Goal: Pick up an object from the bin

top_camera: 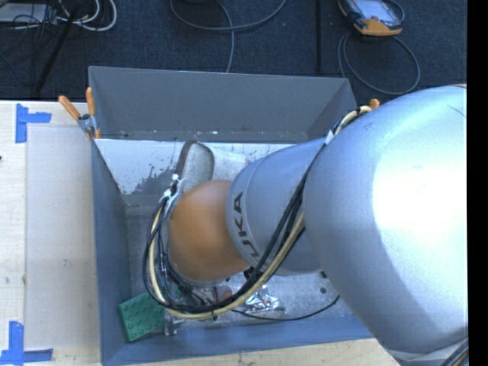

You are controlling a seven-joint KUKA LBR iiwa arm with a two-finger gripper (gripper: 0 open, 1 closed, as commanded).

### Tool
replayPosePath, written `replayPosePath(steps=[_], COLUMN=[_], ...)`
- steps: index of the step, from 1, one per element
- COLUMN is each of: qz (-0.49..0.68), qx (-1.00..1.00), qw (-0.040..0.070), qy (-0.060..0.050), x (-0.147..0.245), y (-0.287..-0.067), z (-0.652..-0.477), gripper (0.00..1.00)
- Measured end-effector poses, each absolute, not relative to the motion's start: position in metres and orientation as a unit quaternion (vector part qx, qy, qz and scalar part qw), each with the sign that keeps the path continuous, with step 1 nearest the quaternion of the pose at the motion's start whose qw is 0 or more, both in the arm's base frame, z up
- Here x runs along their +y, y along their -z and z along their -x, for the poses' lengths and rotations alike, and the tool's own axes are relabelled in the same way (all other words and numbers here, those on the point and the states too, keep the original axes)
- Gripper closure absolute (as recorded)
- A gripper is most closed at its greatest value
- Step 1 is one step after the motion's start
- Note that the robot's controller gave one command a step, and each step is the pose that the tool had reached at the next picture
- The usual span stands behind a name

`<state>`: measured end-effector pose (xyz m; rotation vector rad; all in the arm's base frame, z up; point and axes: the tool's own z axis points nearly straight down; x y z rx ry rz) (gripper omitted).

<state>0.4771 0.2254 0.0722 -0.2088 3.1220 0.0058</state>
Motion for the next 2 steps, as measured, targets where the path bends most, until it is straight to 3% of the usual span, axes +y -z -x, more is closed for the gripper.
replayPosePath(steps=[1,2], qz=[0.063,0.117], qx=[0.998,0.993], qw=[0.001,0.003], qy=[-0.001,0.000], x=[0.223,0.182], y=[-0.073,-0.200], z=[-0.475,-0.486], gripper=[1.00,1.00])
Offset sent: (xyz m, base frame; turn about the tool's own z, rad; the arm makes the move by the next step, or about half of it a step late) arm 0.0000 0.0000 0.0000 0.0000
